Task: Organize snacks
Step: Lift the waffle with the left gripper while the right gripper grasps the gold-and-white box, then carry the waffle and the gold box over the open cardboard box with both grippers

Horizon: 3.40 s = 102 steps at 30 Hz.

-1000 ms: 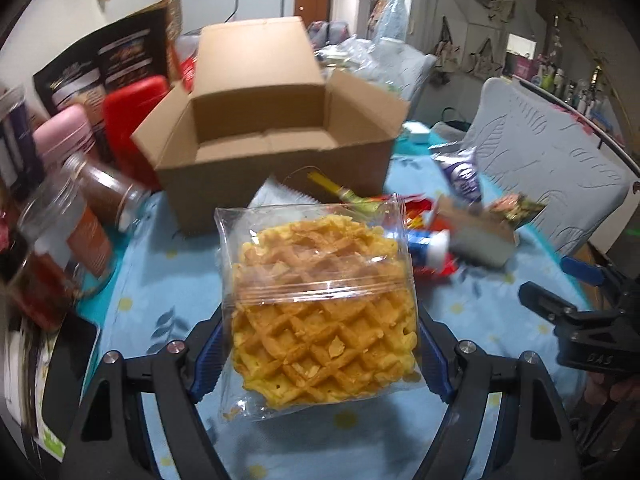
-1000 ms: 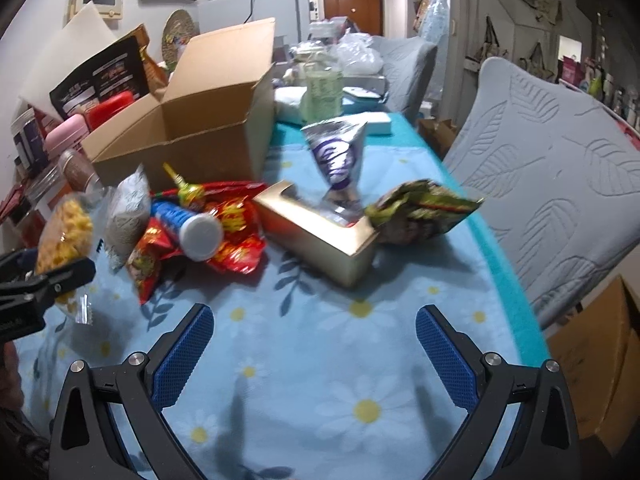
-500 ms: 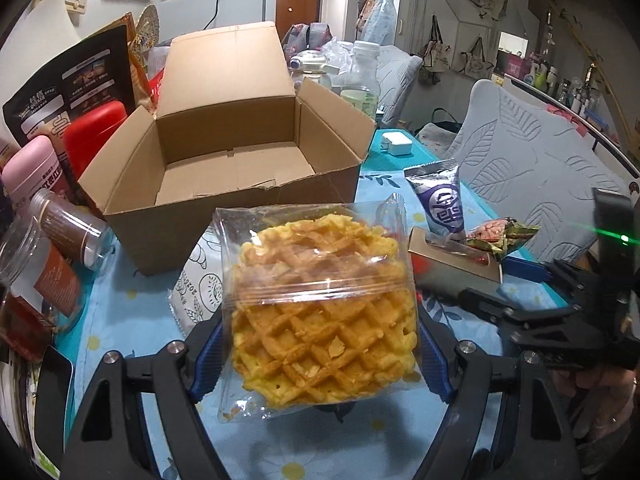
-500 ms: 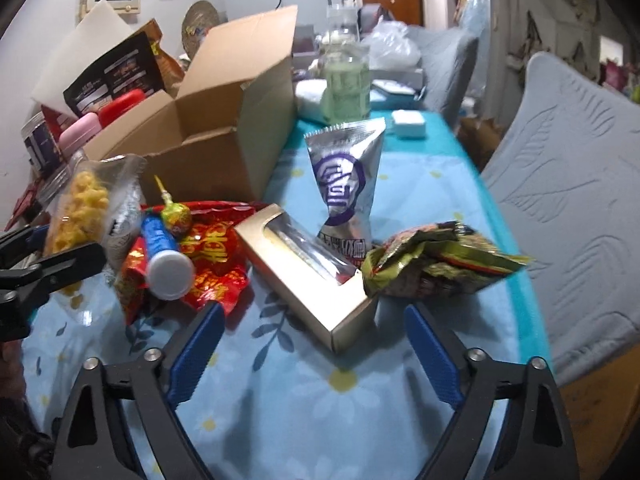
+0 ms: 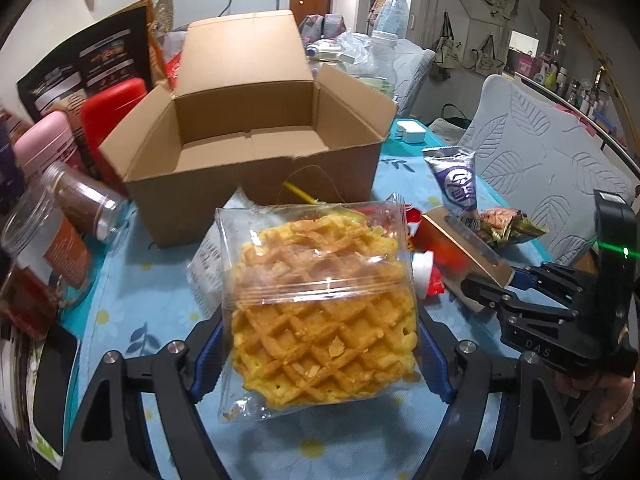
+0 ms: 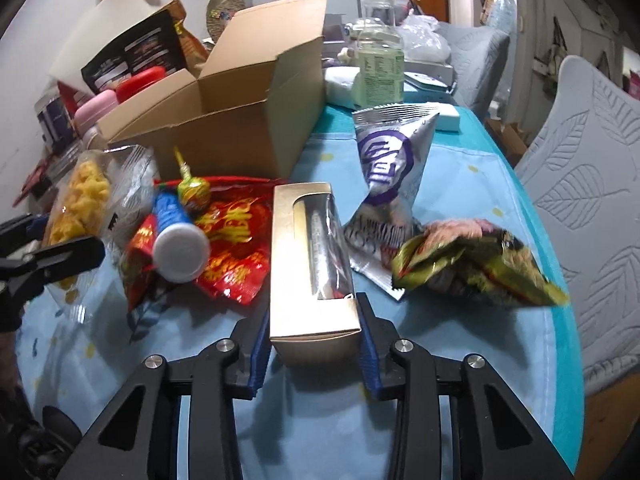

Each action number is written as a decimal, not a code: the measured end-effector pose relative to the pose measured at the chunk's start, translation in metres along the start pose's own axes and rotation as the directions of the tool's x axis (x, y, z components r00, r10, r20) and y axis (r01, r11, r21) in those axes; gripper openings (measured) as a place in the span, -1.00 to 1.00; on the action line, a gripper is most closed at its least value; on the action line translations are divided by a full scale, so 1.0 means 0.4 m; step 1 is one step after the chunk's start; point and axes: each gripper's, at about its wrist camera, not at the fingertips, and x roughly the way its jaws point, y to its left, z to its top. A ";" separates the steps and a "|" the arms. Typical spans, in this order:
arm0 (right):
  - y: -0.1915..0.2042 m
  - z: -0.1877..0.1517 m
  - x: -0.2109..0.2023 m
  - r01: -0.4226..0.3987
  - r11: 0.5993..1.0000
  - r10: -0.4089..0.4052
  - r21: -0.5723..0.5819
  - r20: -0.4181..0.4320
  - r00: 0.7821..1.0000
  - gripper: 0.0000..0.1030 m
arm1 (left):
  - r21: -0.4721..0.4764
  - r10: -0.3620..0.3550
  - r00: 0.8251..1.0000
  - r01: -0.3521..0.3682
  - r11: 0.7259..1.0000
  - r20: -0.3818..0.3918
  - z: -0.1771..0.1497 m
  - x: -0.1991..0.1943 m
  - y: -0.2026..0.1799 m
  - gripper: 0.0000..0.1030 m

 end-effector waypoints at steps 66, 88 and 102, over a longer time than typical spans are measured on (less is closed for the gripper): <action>0.323 -0.045 -0.110 -0.145 0.980 0.144 -0.133 -0.014 0.989 -0.28 | -0.011 0.036 0.999 -0.036 0.999 -0.010 -0.116 -0.121 0.157 0.54; 0.330 0.212 -0.205 -0.162 0.974 0.190 -0.160 0.178 0.966 -0.28 | 0.017 0.039 0.952 -0.046 0.999 0.304 0.158 -0.252 0.175 0.54; 0.273 0.453 -0.181 -0.133 0.977 0.178 -0.164 0.300 0.937 -0.28 | -0.004 0.079 0.895 -0.086 0.996 0.438 0.388 -0.223 0.201 0.54</action>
